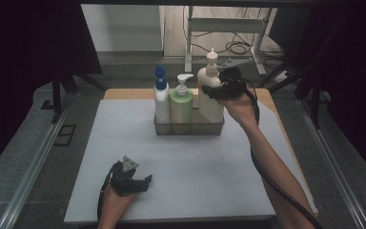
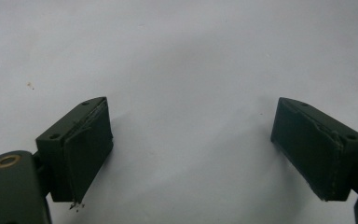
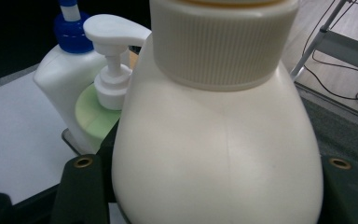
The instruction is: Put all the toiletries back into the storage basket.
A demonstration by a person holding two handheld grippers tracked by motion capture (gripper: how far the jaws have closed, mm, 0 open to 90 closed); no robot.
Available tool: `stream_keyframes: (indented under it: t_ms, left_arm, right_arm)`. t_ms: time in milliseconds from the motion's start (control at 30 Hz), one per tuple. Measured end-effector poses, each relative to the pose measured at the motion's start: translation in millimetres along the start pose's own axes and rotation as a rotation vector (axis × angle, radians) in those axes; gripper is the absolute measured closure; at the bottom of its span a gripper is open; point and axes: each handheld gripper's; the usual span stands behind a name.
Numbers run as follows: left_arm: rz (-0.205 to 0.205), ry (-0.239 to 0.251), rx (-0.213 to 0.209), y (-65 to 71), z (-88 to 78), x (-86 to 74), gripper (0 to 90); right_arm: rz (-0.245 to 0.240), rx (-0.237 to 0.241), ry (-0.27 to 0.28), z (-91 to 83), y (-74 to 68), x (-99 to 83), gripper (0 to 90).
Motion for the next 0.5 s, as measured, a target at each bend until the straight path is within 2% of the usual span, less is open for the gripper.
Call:
stream_keyframes:
  t_ms: [233, 500]
  left_arm:
    - [0.000, 0.001, 0.000, 0.0, 0.0, -0.1, 12.3]
    - [-0.001, 0.002, -0.001, 0.1, 0.1, -0.1, 12.3]
  right_arm:
    - [0.002, -0.033, 0.003, 11.3, 2.8, 0.6, 38.1]
    - [0.013, -0.049, 0.000, 28.1, 5.0, -2.7, 38.2]
Point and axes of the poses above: each handheld gripper's, and its own axes: z roughly forward along the jaws, x roughly out of its top, y roughly to its right, and after that the axes turned 15 degrees about -z, right-handed
